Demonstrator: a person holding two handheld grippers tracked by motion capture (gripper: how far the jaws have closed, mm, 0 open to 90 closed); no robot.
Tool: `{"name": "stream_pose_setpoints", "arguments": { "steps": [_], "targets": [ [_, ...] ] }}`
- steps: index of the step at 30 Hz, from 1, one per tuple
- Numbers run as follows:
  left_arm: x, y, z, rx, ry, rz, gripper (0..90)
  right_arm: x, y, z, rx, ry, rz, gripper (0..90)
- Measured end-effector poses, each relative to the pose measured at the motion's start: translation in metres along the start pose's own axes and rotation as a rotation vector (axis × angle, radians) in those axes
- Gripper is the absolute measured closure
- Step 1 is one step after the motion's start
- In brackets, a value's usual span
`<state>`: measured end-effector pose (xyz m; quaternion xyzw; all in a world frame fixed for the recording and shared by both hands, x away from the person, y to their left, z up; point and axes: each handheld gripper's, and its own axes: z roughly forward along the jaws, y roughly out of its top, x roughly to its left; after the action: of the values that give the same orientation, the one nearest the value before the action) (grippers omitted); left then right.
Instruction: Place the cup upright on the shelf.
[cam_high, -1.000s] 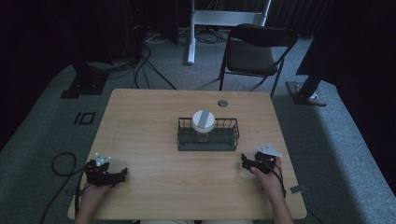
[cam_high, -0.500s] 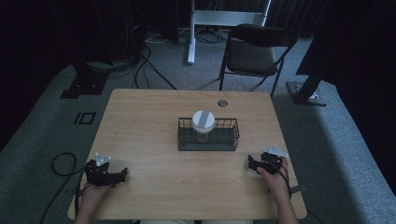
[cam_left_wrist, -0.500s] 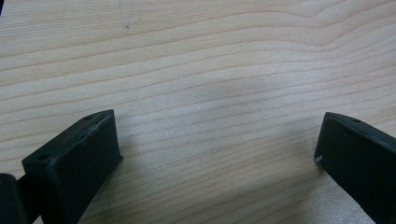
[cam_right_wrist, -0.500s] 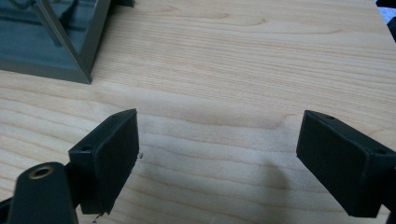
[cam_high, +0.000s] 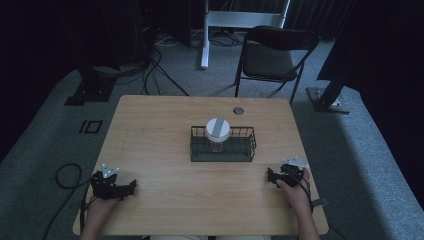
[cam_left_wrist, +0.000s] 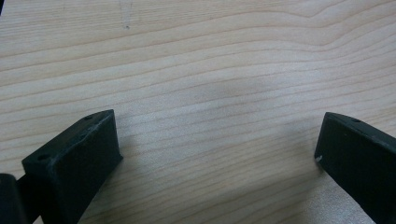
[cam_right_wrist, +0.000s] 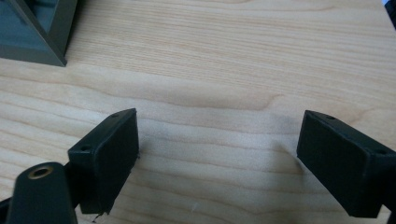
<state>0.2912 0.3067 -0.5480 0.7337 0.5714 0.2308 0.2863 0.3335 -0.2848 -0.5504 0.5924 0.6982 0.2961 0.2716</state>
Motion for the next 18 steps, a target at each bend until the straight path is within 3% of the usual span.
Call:
{"name": "stream_pose_setpoints", "arguments": {
  "steps": [4, 18],
  "targets": [
    [0.0, 0.0, 0.0, 0.0, 0.0, 0.0, 0.1, -0.0029, -0.0003, 0.0005, 0.017, 0.024, 0.038, 12.0],
    [0.0, -0.0001, 0.0, 0.0, -0.002, 0.003, 0.1, -0.0054, 0.0003, 0.0018, 0.017, 0.054, 0.006, 10.9]
  ]
}}
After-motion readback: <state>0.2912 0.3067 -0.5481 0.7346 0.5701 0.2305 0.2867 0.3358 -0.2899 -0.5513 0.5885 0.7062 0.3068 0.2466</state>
